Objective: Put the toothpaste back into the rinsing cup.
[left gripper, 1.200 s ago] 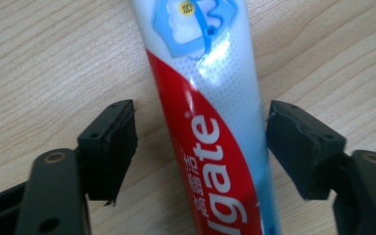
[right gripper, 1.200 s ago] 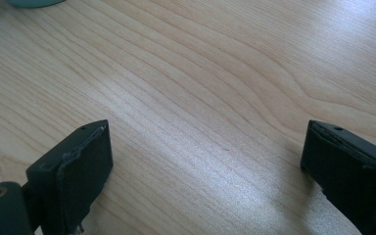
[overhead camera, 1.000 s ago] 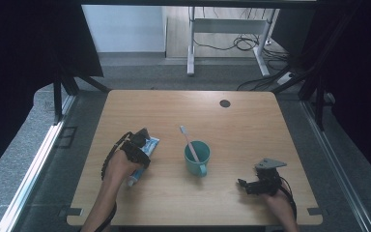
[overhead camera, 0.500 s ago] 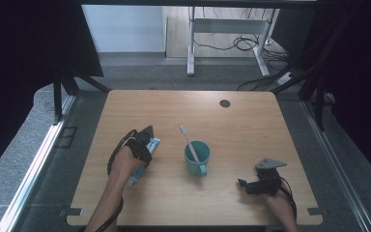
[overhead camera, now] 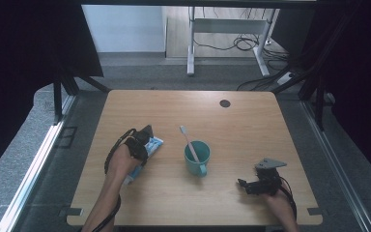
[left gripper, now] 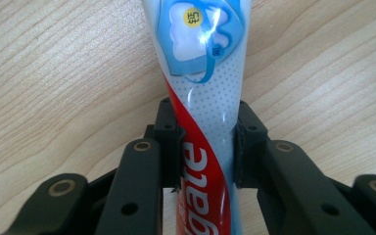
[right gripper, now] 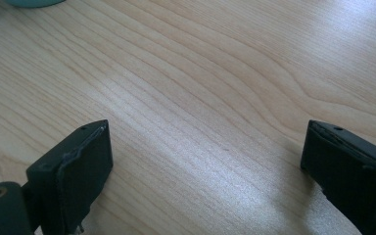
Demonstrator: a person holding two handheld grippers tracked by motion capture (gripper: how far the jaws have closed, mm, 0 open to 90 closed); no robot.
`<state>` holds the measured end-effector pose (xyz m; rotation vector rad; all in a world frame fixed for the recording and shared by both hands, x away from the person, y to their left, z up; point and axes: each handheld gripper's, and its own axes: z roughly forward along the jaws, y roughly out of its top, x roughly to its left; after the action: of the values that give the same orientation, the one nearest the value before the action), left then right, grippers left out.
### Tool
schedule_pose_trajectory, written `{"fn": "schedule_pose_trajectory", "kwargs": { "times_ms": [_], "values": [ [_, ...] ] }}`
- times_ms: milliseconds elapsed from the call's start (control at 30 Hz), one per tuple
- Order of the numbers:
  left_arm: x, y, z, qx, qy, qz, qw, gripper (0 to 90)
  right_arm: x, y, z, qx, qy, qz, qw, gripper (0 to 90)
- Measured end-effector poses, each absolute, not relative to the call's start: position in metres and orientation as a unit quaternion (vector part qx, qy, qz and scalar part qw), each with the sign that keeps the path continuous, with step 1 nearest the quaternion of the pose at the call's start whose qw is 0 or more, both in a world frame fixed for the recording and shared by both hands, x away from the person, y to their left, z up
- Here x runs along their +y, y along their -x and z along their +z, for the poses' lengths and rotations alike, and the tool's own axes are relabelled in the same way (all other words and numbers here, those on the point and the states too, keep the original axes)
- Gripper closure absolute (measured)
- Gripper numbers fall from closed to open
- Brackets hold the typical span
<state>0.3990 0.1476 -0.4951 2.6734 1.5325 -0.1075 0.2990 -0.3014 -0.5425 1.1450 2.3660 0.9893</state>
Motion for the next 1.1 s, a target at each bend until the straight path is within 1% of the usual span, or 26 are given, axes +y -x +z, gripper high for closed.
{"fn": "schedule_pose_trajectory", "kwargs": {
  "times_ms": [167,500,833,933,1100],
  "values": [
    [0.158,-0.397,-0.495,0.491,-0.868,-0.044,0.063,71.7,-0.301,-0.299,-0.542,0.831,-0.402,0.347,0.166,4.7],
    [0.161,-0.392,-0.493,0.474,-0.874,-0.032,0.106,72.5,-0.301,-0.299,-0.542,0.831,-0.402,0.347,0.166,4.7],
    [0.163,-0.385,-0.485,0.469,-0.871,-0.002,0.145,72.6,-0.301,-0.299,-0.542,0.831,-0.402,0.347,0.166,4.7],
    [0.164,-0.381,-0.479,0.462,-0.872,0.016,0.164,72.5,-0.301,-0.299,-0.542,0.831,-0.402,0.347,0.166,4.7],
    [0.167,-0.376,-0.474,0.449,-0.873,0.029,0.191,72.5,-0.301,-0.299,-0.542,0.831,-0.402,0.347,0.166,4.7]
  ]
}}
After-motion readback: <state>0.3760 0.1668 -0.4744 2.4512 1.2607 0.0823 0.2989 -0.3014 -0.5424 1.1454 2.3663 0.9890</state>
